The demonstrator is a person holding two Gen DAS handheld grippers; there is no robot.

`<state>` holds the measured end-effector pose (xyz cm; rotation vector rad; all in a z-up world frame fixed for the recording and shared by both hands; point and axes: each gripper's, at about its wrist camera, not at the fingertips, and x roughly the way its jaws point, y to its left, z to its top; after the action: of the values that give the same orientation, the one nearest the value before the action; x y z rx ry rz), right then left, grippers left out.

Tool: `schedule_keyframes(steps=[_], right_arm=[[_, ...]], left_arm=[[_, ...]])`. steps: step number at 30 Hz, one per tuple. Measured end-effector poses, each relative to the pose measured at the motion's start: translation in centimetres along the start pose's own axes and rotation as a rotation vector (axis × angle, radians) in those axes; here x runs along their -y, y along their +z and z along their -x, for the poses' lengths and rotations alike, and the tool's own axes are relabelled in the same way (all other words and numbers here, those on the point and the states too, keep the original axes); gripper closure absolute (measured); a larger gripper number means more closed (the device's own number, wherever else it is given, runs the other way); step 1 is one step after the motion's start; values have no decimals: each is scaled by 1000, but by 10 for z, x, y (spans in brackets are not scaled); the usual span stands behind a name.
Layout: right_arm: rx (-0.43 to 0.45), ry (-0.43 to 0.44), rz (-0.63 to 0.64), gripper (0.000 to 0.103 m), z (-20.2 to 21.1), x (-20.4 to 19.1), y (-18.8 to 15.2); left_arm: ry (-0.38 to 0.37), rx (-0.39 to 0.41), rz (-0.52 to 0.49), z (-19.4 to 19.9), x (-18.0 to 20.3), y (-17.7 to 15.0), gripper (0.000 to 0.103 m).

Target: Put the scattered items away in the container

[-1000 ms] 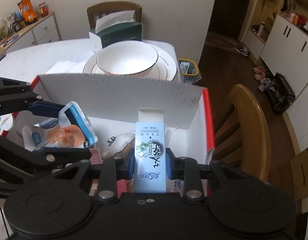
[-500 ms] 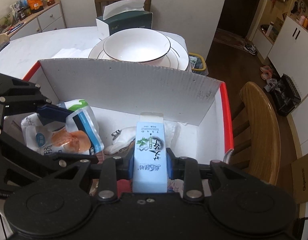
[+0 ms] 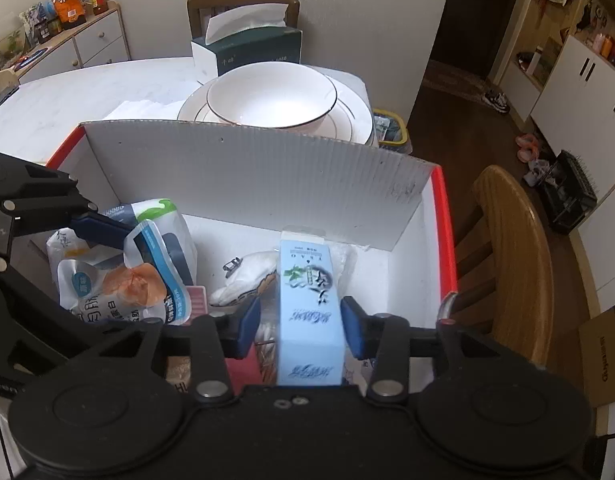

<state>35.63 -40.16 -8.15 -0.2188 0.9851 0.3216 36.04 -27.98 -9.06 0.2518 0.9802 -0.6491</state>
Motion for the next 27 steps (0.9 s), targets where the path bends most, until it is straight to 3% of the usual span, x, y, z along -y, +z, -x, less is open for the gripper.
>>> schedule_keyframes(steps=[12,27], right_arm=[[44,-24,-8,41,25,3,-3],[123,2,-78,37,73,4,-24]], left_arm=[[-6,41,13,18,4,-8,33],[-42,142,65,61,5,-23,33]])
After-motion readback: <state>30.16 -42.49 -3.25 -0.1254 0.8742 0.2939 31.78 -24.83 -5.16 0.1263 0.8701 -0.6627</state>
